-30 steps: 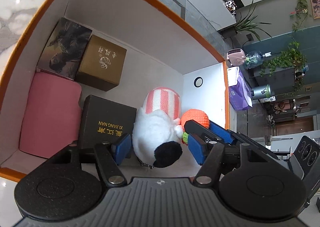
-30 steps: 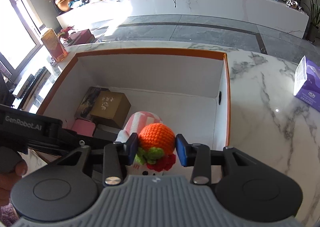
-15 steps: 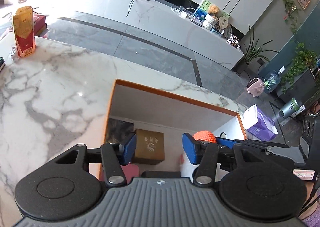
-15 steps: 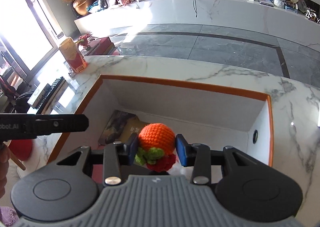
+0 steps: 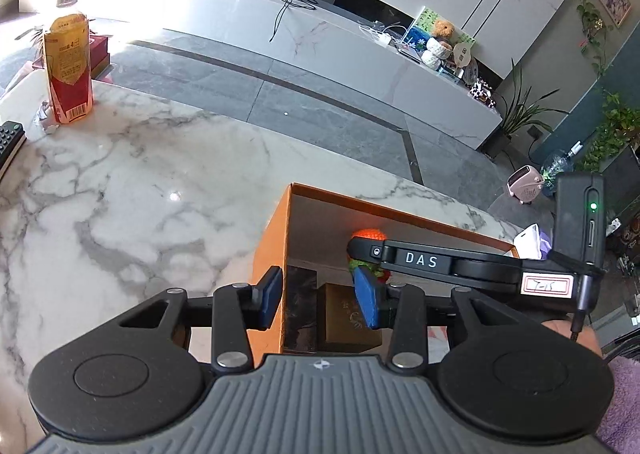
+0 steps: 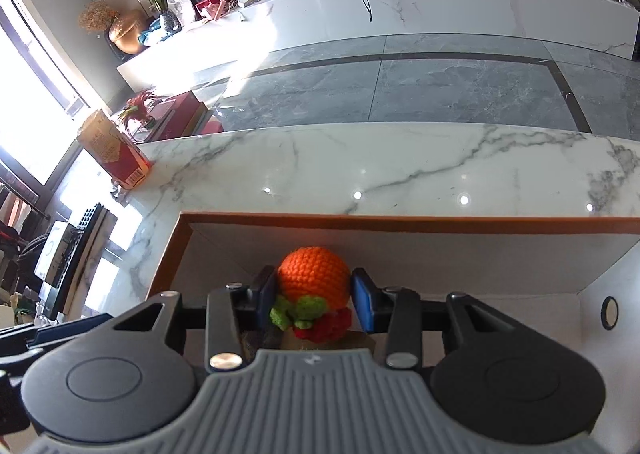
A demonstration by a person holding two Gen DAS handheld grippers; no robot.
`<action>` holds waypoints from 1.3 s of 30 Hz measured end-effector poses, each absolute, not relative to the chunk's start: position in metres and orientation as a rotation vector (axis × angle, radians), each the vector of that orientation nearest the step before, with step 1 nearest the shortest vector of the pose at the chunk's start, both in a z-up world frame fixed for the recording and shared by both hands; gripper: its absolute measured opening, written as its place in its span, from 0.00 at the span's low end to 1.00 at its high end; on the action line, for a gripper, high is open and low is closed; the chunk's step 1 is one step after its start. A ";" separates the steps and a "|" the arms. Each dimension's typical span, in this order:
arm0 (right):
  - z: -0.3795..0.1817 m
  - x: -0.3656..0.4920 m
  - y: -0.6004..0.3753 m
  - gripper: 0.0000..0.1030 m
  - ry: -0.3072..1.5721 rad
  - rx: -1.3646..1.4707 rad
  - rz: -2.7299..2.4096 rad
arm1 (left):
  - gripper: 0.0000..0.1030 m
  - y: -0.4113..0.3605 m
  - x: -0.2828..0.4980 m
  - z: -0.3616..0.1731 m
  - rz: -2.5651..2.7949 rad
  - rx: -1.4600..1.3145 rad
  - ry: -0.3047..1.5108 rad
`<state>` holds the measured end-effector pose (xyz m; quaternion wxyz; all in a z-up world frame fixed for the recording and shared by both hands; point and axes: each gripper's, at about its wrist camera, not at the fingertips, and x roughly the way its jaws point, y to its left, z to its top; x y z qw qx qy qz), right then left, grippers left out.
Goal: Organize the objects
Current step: 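Lower and release the striped plush in the box while the right gripper lowers the strawberry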
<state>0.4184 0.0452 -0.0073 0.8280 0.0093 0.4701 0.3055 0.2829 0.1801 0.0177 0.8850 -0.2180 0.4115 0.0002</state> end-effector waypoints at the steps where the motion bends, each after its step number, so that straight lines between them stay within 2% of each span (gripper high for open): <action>1: -0.010 0.419 0.047 0.42 1.000 0.019 0.647 | 0.45 0.181 0.282 0.017 -0.003 -0.456 0.855; 9: -0.011 0.417 0.051 0.44 0.996 -0.007 0.638 | 0.45 0.189 0.275 0.019 -0.002 -0.486 0.846; 13: -0.004 0.414 0.049 0.50 0.986 -0.009 0.637 | 0.45 0.188 0.270 0.023 -0.003 -0.485 0.843; 16: -0.002 0.414 0.049 0.42 0.984 -0.003 0.629 | 0.45 0.187 0.266 0.027 -0.001 -0.481 0.834; 18: -0.004 0.417 0.051 0.30 0.991 0.007 0.626 | 0.45 0.186 0.264 0.030 0.004 -0.475 0.833; 28: -0.019 0.427 0.059 0.28 1.015 -0.024 0.614 | 0.45 0.185 0.266 0.027 0.008 -0.468 0.850; 33: -0.029 0.433 0.063 0.35 1.036 -0.028 0.601 | 0.45 0.185 0.267 0.022 0.011 -0.470 0.859; 39: -0.020 0.430 0.053 0.34 1.026 -0.006 0.603 | 0.45 0.187 0.266 0.022 0.015 -0.477 0.859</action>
